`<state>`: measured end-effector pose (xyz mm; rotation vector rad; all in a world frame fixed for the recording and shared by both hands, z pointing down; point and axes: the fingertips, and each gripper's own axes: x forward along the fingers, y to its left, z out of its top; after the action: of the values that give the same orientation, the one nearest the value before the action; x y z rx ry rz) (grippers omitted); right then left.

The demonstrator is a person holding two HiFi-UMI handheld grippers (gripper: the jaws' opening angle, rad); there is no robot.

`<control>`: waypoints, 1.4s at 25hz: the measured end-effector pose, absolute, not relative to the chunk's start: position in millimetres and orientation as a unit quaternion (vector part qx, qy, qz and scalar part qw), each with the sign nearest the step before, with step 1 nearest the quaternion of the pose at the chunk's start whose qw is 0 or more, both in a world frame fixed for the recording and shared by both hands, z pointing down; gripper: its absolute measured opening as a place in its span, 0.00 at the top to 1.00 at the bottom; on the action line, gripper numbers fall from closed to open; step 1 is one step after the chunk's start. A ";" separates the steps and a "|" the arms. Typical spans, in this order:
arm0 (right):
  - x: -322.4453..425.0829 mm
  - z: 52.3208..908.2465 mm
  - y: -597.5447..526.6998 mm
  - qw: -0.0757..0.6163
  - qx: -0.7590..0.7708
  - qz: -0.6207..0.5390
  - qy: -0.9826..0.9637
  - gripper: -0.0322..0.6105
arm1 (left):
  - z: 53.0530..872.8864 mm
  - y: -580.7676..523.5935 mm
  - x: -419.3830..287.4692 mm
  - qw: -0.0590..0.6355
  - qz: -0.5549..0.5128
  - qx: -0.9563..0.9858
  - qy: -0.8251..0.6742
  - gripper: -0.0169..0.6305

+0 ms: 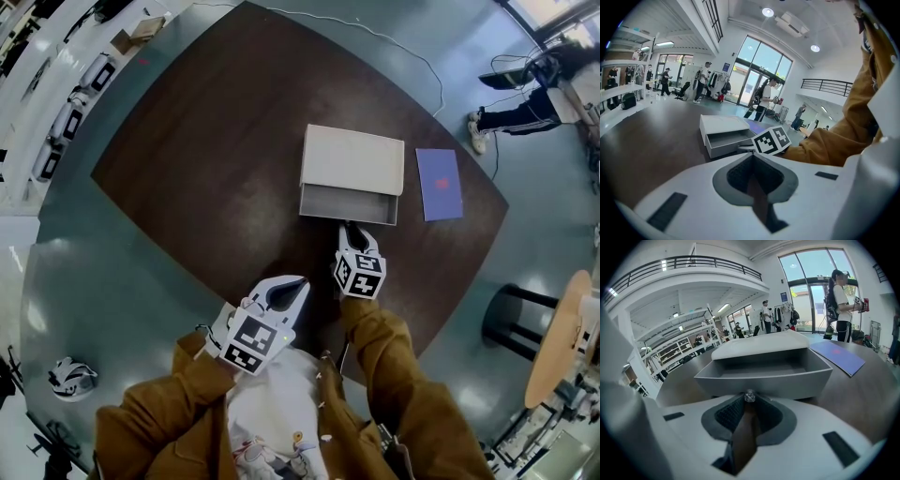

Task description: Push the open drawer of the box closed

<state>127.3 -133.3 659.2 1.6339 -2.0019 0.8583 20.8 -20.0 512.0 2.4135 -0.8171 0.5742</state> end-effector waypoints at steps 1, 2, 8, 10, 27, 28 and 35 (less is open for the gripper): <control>127.4 659.3 -135.1 0.208 0.587 0.308 -0.720 0.84 | 512.3 -20.7 20.9 0.262 0.212 0.892 -0.302 0.96; 127.6 659.7 -136.6 0.208 0.586 0.308 -0.720 0.84 | 512.7 -21.5 21.1 0.262 0.212 0.892 -0.302 0.96; 127.8 660.2 -143.3 0.208 0.586 0.306 -0.721 0.84 | 514.2 -24.6 21.5 0.264 0.212 0.891 -0.303 0.96; 128.8 660.2 -146.1 0.208 0.585 0.306 -0.722 0.84 | 514.4 -26.1 23.0 0.266 0.212 0.890 -0.304 0.96; 129.0 659.9 -175.3 0.208 0.589 0.298 -0.722 0.84 | 524.1 -38.1 23.6 0.277 0.216 0.888 -0.297 0.96; 129.2 659.9 -176.8 0.208 0.589 0.298 -0.722 0.84 | 524.5 -38.9 23.6 0.278 0.216 0.888 -0.297 0.96; 131.0 660.0 -187.1 0.205 0.592 0.294 -0.722 0.84 | 528.6 -42.0 19.9 0.282 0.218 0.886 -0.298 0.96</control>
<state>131.0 -187.1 660.0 1.6500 -2.0117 0.8204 19.9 -42.0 528.6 2.3724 -0.7988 0.5846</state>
